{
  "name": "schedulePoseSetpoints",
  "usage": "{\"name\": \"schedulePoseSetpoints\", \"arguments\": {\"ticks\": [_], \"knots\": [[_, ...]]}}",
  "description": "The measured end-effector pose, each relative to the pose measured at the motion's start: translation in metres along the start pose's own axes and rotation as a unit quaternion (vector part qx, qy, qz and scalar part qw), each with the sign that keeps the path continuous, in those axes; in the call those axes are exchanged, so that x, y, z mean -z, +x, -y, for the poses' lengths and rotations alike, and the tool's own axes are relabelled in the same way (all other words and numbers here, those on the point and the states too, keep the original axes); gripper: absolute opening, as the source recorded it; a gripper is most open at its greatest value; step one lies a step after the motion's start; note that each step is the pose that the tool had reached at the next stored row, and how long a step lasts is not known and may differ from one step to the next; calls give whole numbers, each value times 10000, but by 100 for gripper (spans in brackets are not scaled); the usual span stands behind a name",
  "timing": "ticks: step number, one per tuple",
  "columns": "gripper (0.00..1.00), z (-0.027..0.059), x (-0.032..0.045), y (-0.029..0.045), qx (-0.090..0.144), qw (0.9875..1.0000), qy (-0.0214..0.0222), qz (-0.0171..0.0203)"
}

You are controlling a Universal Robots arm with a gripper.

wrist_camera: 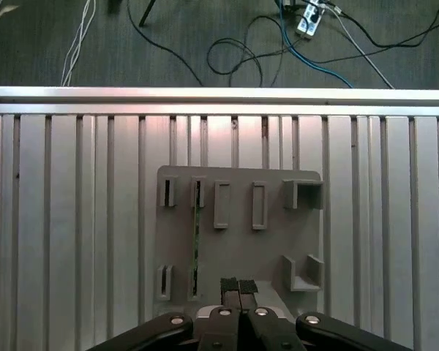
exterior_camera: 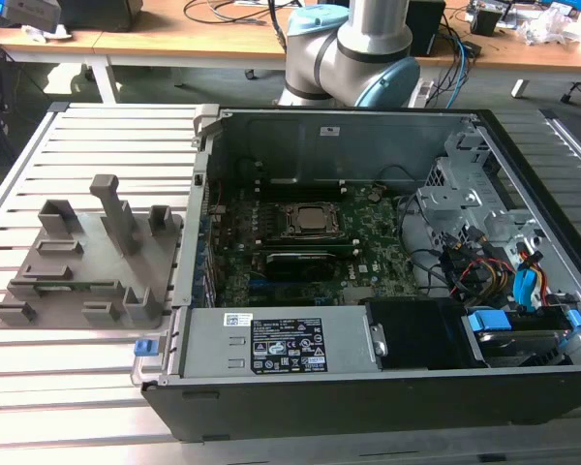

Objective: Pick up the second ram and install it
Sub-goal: 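Pick up the second ram and move it above second insertion slot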

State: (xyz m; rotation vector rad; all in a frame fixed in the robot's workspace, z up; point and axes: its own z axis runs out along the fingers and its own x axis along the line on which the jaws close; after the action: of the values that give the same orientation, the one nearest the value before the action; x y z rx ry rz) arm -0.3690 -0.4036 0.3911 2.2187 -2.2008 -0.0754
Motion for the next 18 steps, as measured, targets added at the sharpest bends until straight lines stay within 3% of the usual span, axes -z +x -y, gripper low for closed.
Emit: {"name": "schedulePoseSetpoints", "arguments": {"ticks": [6, 18], "knots": [[11, 0, 0, 0, 321, 9995, -7, -14], [11, 0, 0, -1, 843, 9964, -20, -38]]}}
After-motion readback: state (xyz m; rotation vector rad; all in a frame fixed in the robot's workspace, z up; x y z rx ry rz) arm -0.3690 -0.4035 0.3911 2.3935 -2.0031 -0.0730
